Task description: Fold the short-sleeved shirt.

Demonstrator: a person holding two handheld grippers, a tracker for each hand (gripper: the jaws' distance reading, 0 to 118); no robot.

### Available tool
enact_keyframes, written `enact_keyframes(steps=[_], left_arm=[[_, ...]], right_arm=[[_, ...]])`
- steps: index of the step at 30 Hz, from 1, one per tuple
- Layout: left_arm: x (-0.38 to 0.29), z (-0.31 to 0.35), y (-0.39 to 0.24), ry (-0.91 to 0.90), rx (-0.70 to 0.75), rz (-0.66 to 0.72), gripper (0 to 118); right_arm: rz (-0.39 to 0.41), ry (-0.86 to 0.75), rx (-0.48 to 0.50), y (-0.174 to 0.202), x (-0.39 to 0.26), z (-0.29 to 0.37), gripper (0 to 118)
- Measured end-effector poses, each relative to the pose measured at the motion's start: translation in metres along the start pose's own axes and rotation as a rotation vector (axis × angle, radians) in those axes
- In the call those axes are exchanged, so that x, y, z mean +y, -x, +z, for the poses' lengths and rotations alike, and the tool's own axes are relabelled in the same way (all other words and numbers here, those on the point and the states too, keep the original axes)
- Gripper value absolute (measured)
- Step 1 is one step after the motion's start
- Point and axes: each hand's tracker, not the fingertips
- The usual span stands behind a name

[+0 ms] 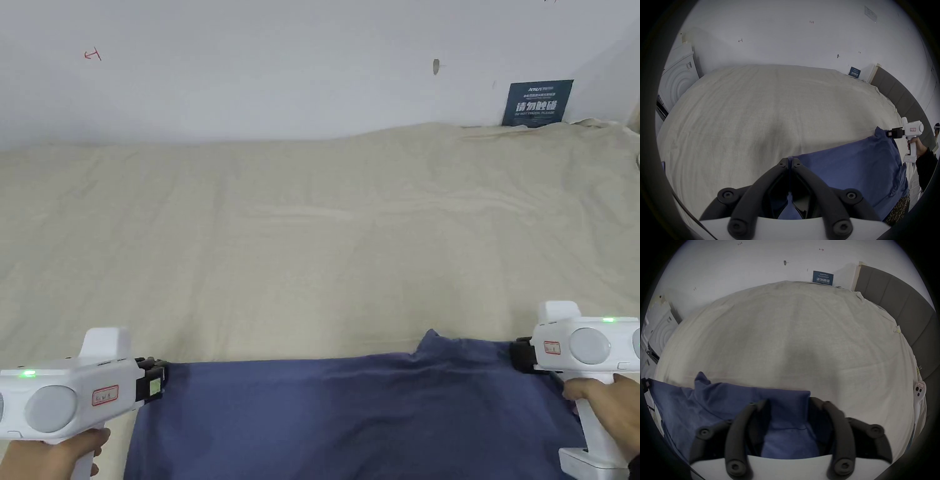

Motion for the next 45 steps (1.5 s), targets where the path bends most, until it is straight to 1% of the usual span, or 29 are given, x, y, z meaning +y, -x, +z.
enact_keyframes(steps=[2, 3, 5, 6, 9, 11, 14, 18, 23, 27, 29, 33, 35, 40, 42, 44, 45], left_arm=[[-0.001, -0.003, 0.005, 0.002, 0.0, 0.004, 0], [-0.002, -0.002, 0.006, 0.003, 0.005, 0.007, 0], [-0.004, 0.002, 0.007, -0.001, 0.01, 0.011, 0], [-0.006, 0.003, 0.008, -0.002, 0.012, 0.015, 0], [-0.01, 0.012, 0.01, -0.007, 0.016, 0.028, 0], [-0.015, 0.022, 0.007, -0.012, 0.023, 0.039, 0], [-0.024, 0.043, 0.005, -0.025, 0.028, 0.047, 0], [-0.041, 0.076, 0.005, -0.049, 0.022, 0.064, 0], [-0.073, 0.114, 0.006, -0.06, 0.012, 0.078, 0], [-0.103, 0.129, 0.01, -0.04, 0.005, 0.095, 0], [-0.121, 0.131, 0.01, -0.009, 0.003, 0.097, 0], [-0.156, 0.126, 0.009, 0.051, 0.008, 0.107, 0], [-0.173, 0.112, 0.017, 0.072, 0.015, 0.113, 0], [-0.212, 0.099, 0.014, 0.133, 0.042, 0.11, 0], [-0.225, 0.095, 0.013, 0.15, 0.047, 0.111, 0], [-0.233, 0.09, 0.013, 0.161, 0.06, 0.118, 0], [-0.234, 0.088, 0.014, 0.164, 0.061, 0.122, 0]], right_arm=[[0.042, -0.032, 0.0, 0.006, -0.002, 0.011, 3], [0.068, -0.055, -0.02, 0.009, -0.003, 0.02, 3], [0.085, -0.083, 0.006, 0.009, -0.006, 0.039, 3], [0.075, -0.102, 0.012, 0.009, -0.009, 0.052, 3], [0.05, -0.166, 0.073, 0.004, -0.016, 0.09, 3], [0.05, -0.204, 0.103, 0.002, -0.025, 0.122, 3], [0.027, -0.252, 0.164, -0.005, -0.042, 0.166, 3], [0.029, -0.302, 0.191, -0.011, -0.075, 0.219, 3], [0.005, -0.337, 0.219, -0.015, -0.126, 0.266, 3], [-0.043, -0.331, 0.227, -0.02, -0.168, 0.281, 3], [-0.05, -0.311, 0.218, -0.021, -0.19, 0.281, 3], [-0.069, -0.249, 0.196, -0.019, -0.226, 0.272, 3], [-0.083, -0.216, 0.171, -0.019, -0.243, 0.264, 3], [-0.057, -0.137, 0.093, -0.015, -0.273, 0.238, 3], [-0.073, -0.118, 0.059, -0.013, -0.282, 0.229, 3], [-0.057, -0.095, 0.022, -0.01, -0.29, 0.217, 3], [-0.032, -0.076, -0.004, -0.008, -0.292, 0.212, 3]])
